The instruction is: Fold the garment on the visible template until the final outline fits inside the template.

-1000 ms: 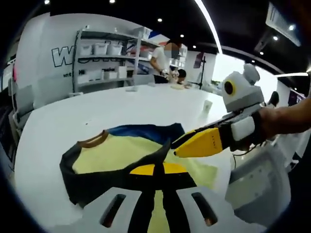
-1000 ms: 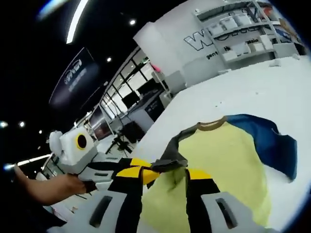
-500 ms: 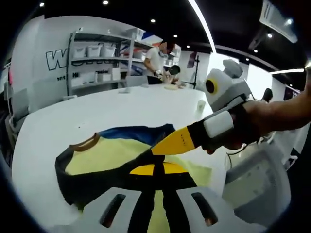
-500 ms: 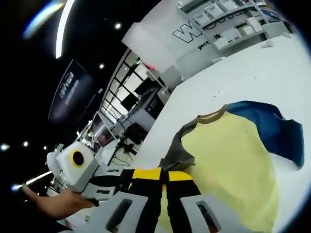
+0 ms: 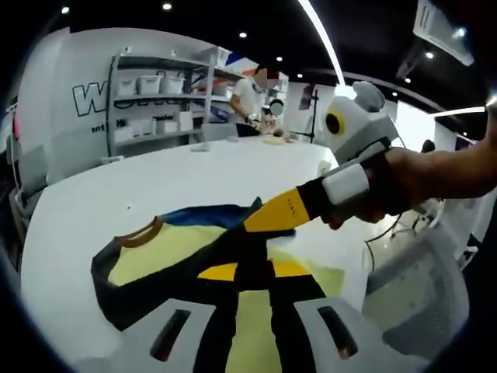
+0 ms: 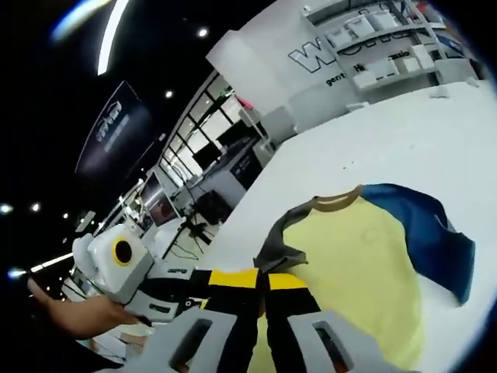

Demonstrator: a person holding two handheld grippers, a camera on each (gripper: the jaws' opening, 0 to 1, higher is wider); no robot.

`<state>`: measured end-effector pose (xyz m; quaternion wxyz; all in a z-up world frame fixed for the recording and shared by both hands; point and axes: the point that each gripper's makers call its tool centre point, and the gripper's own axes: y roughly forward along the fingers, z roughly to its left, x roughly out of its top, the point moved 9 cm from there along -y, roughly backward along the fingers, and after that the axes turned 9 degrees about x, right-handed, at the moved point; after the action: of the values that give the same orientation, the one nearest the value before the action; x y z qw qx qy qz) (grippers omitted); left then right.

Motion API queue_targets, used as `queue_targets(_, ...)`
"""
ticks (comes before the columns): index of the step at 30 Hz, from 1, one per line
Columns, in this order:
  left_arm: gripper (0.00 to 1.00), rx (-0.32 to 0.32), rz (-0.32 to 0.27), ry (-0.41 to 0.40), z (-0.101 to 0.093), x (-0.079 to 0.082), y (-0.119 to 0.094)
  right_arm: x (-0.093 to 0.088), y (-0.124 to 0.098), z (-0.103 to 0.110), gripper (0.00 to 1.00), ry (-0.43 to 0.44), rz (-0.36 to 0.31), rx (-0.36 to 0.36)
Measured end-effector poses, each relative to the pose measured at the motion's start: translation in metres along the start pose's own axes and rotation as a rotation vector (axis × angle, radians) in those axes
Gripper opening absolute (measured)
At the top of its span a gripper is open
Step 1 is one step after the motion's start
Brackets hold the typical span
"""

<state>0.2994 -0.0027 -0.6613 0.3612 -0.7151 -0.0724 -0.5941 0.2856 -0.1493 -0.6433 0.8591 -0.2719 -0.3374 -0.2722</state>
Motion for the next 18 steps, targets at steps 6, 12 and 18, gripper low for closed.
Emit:
queue_targets(6,0.20,0.061,0.043,-0.002,0.015,-0.019,-0.010,0.013,-0.006,-0.004,0.00,-0.056,0.000,-0.012)
queue_targets(12,0.22,0.135,0.076,-0.043,0.036,-0.039,-0.022,0.024,-0.013,-0.014,0.00,-0.072,-0.009,-0.032)
queue_targets(18,0.22,0.208,0.107,-0.067,0.055,-0.053,-0.030,0.029,-0.018,-0.020,0.00,-0.094,-0.001,-0.050)
